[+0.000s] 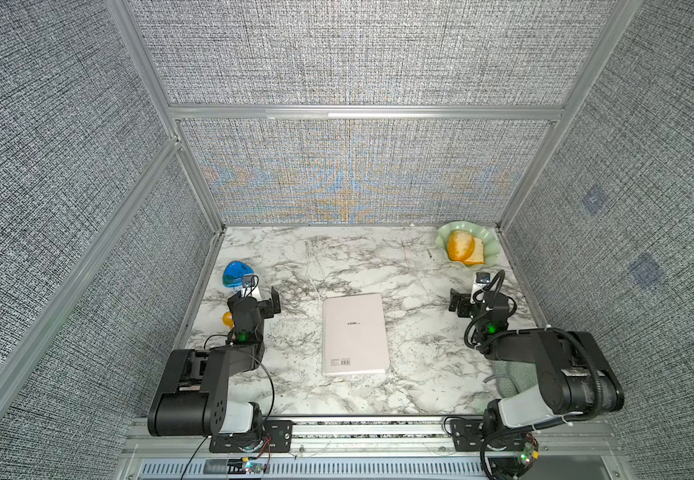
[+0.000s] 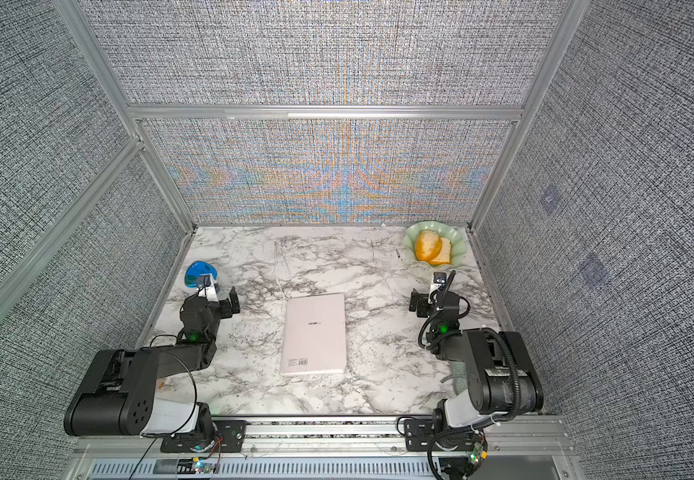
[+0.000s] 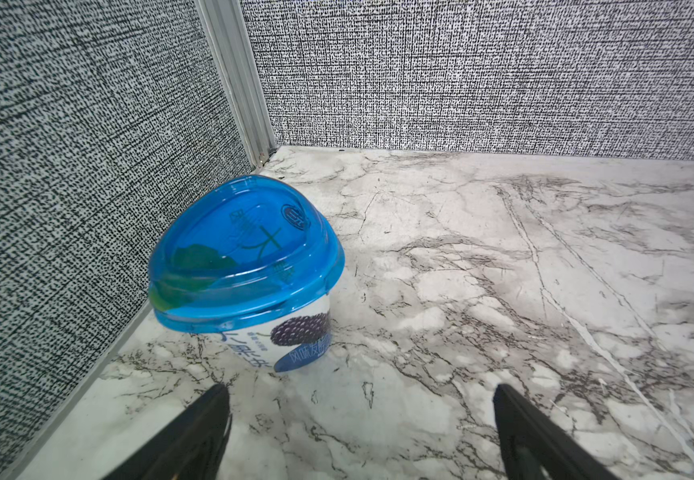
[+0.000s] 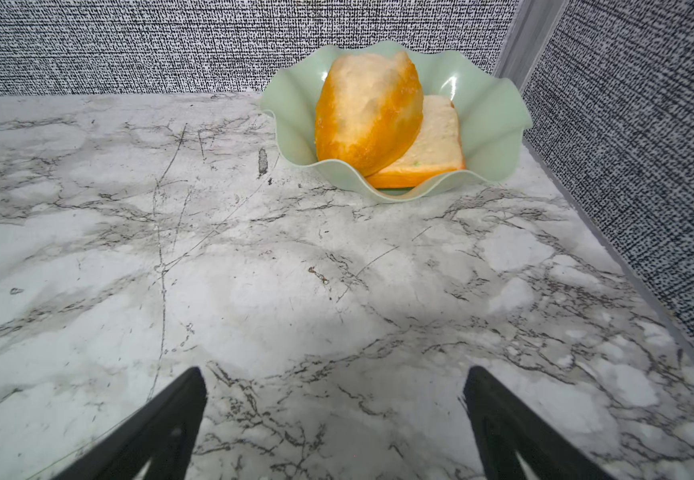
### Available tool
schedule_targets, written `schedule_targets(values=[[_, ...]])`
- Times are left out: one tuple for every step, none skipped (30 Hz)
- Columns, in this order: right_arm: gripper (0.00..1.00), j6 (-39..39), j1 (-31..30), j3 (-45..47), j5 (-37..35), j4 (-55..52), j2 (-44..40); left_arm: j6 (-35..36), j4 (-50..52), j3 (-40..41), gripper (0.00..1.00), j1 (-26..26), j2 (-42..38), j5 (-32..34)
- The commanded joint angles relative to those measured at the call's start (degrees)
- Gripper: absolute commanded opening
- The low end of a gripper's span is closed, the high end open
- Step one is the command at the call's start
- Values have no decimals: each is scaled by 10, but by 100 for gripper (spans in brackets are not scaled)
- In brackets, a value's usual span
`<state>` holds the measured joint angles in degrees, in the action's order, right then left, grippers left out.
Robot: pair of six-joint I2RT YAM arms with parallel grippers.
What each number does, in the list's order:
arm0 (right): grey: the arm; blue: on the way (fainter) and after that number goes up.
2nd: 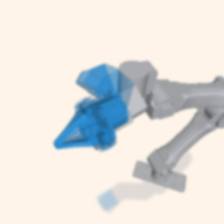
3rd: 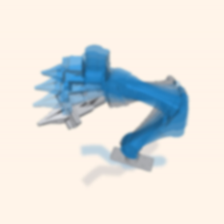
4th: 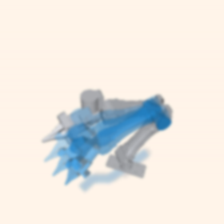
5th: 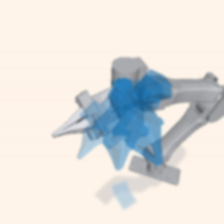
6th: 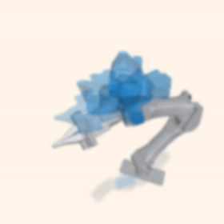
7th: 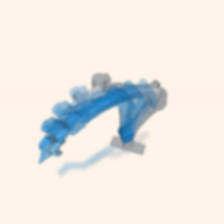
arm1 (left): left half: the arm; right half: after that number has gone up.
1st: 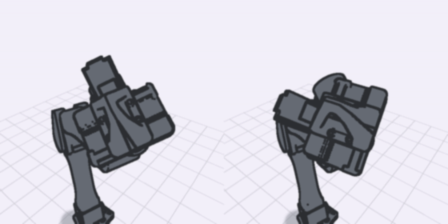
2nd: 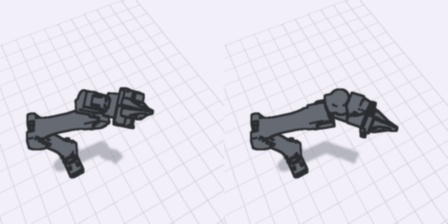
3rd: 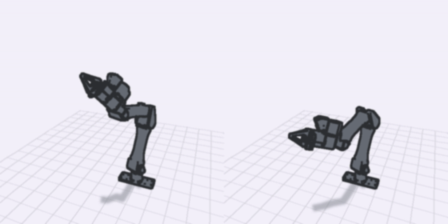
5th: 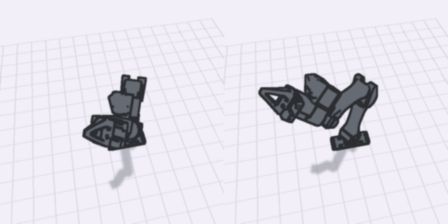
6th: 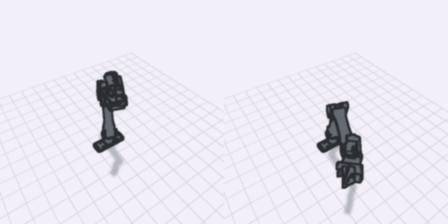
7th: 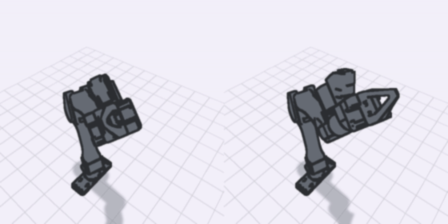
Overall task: Place the photos into the photo albums
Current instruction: Reset both arms
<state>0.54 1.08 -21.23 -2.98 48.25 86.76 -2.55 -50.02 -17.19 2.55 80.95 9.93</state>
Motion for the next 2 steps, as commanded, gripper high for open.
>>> schedule_targets(values=[[99,-5,-2,1,-9,22,-2,4,-17,1,99,0,-2,-6],[99,-5,-1,3,-8,24,-2,4,-17,0,99,0,-2,-6]])
